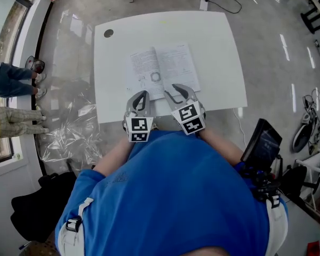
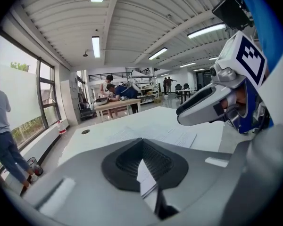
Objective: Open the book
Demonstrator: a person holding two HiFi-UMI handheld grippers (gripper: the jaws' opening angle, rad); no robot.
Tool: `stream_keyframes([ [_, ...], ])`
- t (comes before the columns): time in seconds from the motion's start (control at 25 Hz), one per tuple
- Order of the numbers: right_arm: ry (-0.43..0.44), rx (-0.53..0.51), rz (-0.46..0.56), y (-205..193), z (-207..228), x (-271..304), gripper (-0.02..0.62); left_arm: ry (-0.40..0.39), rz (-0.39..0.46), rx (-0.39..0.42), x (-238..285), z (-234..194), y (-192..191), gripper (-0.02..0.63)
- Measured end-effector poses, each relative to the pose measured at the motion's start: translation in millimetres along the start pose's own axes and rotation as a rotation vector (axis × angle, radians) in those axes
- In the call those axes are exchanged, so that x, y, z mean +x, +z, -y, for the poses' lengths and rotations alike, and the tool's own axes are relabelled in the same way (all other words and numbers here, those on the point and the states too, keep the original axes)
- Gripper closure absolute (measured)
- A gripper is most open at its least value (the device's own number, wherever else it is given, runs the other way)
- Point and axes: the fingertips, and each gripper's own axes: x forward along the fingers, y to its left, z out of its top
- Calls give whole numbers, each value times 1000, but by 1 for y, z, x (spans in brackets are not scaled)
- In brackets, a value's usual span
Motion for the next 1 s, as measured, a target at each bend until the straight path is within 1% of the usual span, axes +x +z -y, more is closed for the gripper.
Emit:
stream_keyframes([
  [0.2,-47,-28,49,-11,14,-22,520,-10,19,-2,-2,26,2,600],
  [0.36,-55,-37,79,-27,34,-70,560,18,30,-14,-18,72,19,600],
  [0.52,-48,-36,109,-35,41,-94,588,53,41,-27,-31,95,26,600],
  [0.64,-35,-40,137,-33,39,-108,591,80,65,-41,-41,103,34,600],
  [0.72,-33,-47,151,-32,38,-112,591,83,79,-41,-45,106,38,600],
  [1.0,-75,-23,173,-21,34,-118,591,26,113,-5,-51,105,52,600],
])
